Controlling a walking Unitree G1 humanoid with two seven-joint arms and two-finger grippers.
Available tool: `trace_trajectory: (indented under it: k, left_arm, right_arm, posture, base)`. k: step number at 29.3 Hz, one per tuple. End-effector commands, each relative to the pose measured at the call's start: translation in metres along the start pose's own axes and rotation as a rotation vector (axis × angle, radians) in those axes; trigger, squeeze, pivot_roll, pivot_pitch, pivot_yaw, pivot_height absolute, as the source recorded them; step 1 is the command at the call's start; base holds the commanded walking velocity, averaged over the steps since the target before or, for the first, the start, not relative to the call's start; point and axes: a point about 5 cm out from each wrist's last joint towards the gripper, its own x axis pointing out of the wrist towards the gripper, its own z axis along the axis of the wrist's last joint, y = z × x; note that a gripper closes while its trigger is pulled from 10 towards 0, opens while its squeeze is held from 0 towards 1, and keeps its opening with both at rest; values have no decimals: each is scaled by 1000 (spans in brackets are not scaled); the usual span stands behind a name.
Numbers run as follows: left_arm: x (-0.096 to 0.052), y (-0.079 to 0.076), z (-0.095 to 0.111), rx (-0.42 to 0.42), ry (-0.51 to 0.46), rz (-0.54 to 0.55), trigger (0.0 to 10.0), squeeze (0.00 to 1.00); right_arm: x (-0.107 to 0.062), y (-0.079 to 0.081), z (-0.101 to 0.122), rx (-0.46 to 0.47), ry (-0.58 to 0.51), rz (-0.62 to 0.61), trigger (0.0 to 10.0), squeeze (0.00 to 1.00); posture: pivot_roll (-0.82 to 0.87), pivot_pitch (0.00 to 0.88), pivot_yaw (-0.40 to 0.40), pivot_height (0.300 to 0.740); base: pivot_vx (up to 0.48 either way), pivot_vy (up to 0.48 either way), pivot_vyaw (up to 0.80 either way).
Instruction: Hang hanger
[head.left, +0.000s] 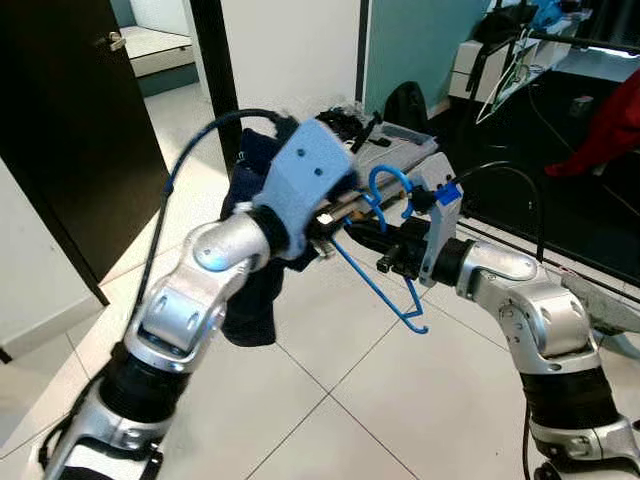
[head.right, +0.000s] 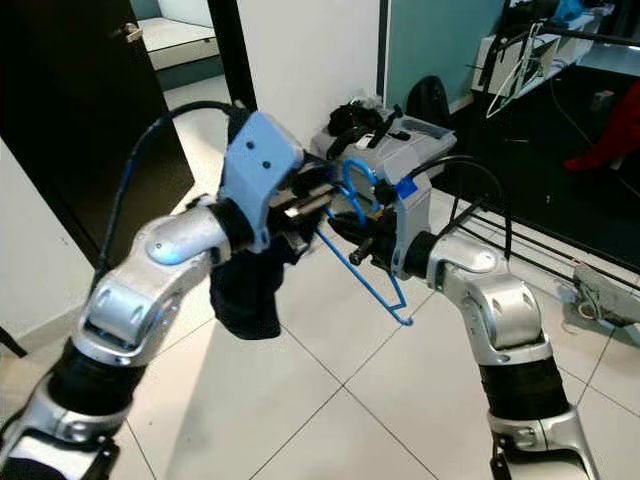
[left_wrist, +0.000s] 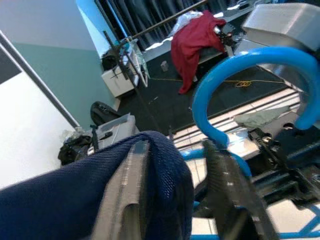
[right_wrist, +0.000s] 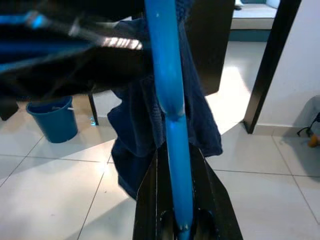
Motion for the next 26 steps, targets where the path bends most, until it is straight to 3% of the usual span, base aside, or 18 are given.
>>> trace_trajectory:
  k: [1, 8, 10, 12, 14, 19, 20, 21, 23, 25, 26]
  left_arm:
    - [0, -8, 3, -9, -25, -52, 10000, 1000]
    - [-5, -4, 1, 4, -6, -54, 10000, 1000]
    - [-15, 9, 3, 19, 6, -12, 10000, 1000]
    - [-16, 12, 3, 24, 7, -1, 10000, 1000]
    - [-26, 28, 5, 32, 18, 72, 10000, 1000]
    - [-31, 35, 5, 37, 23, 104, 10000, 1000]
    - [-44, 50, 4, 58, 41, 175, 10000, 1000]
    - [-44, 50, 4, 58, 41, 175, 10000, 1000]
    - [-74, 77, -1, 154, 101, 327, 10000, 988]
    - [-74, 77, -1, 154, 101, 327, 10000, 988]
    - [-84, 82, -3, 200, 129, 352, 10000, 0]
  right_arm:
    - [4, 0, 9, -10, -49, 3, 10000, 0]
    - [5, -1, 10, -2, -62, -4, 10000, 0]
    - [5, -3, 13, -2, -72, -7, 10000, 0]
    - [5, -3, 14, -3, -75, -7, 10000, 0]
    - [4, -6, 18, -5, -87, -7, 10000, 0]
    - [3, -7, 20, -5, -94, -8, 10000, 0]
    - [-1, -10, 25, -1, -116, 5, 10000, 0]
    - [-1, -10, 25, -1, -116, 5, 10000, 0]
    - [-12, -15, 40, 25, -202, 57, 10000, 0]
    - [-12, -15, 40, 25, -202, 57, 10000, 0]
    - [-17, -17, 46, 28, -234, 74, 10000, 0]
  posture:
    - [-60, 0, 51, 740]
    - [-58, 0, 50, 740]
    - [-58, 0, 51, 740]
    - [-58, 0, 51, 740]
    - [-57, 0, 52, 740]
    - [-57, 0, 52, 740]
    - [-46, 0, 49, 740]
    - [-46, 0, 49, 740]
    - [-39, 0, 45, 740]
    - [-39, 0, 45, 740]
    - [-39, 0, 45, 740]
  base:
    - [0, 0, 0]
    - [0, 0, 0]
    - [0, 0, 0]
    - [0, 0, 0]
    - [0, 0, 0]
    - [0, 0, 0]
    - [0, 0, 0]
    - [0, 0, 0]
    - [0, 0, 0]
    - [0, 0, 0]
    - [0, 0, 0]
